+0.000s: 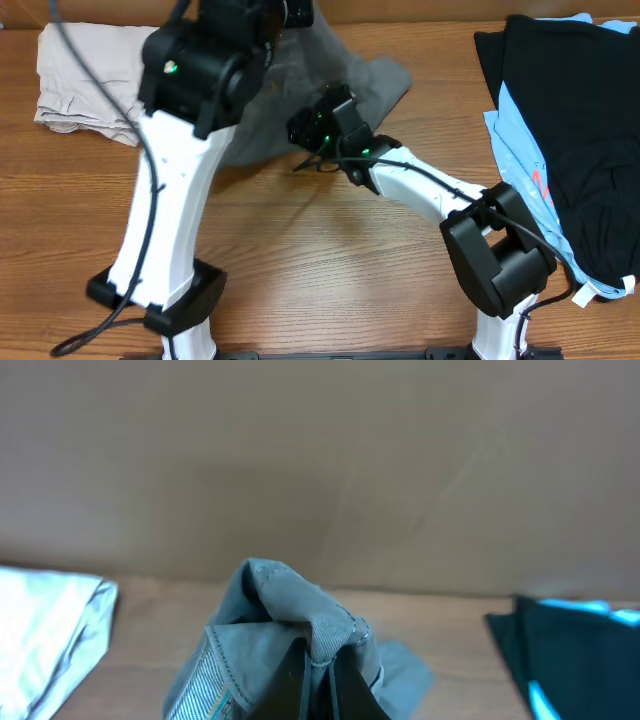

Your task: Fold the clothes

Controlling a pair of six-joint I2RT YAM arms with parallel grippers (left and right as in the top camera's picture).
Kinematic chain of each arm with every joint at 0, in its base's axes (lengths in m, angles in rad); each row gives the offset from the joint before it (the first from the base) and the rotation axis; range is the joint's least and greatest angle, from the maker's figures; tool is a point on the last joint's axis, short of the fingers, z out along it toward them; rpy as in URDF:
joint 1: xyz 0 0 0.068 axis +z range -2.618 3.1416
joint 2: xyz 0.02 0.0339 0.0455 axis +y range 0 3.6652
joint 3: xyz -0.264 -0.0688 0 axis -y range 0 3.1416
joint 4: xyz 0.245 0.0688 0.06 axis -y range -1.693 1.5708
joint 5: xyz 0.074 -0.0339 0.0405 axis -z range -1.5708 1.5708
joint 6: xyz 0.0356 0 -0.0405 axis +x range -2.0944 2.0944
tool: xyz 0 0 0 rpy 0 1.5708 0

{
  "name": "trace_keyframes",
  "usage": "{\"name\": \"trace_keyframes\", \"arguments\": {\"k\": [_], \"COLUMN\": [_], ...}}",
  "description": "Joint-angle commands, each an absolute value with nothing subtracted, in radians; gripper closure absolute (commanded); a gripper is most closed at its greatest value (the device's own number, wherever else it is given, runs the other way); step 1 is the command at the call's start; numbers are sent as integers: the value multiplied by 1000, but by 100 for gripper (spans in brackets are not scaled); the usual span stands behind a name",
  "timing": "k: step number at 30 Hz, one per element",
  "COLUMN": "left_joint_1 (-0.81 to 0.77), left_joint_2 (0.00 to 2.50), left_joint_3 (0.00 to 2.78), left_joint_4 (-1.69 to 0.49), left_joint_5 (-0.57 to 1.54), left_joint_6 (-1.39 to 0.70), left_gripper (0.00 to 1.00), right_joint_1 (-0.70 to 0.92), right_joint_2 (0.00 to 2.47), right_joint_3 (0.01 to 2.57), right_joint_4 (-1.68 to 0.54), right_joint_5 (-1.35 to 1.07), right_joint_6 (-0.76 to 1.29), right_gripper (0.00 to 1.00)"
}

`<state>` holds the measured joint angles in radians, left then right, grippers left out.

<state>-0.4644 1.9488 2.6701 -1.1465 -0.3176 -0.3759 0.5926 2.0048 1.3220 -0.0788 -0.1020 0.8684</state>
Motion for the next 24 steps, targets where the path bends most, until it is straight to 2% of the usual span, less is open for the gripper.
{"name": "trace_keyframes", "arguments": {"k": [1, 4, 8, 24], "left_joint_1": [-466, -466, -466, -466], "left_joint_2": [1890, 1887, 1888, 2006], "left_joint_3": [2692, 2692, 2692, 2692], "left_joint_4": [-1121, -1116, -1080, -1021], "left_joint_5": [-275, -275, -276, -317], "left_joint_6": [-396, -396, -396, -397], "left_gripper": [96, 96, 96, 96], "right_joint_1": [565, 553, 557, 691], "right_joint_2": [1995, 1969, 1930, 1795], "right_joint_3": [1328, 1331, 1331, 1331], "right_joint_4": [-47, -47, -53, 36], "right_joint_5": [-264, -315, -365, -338], "right_joint_6": [689, 605, 597, 843], "right_gripper": [26, 26, 26, 31]}}
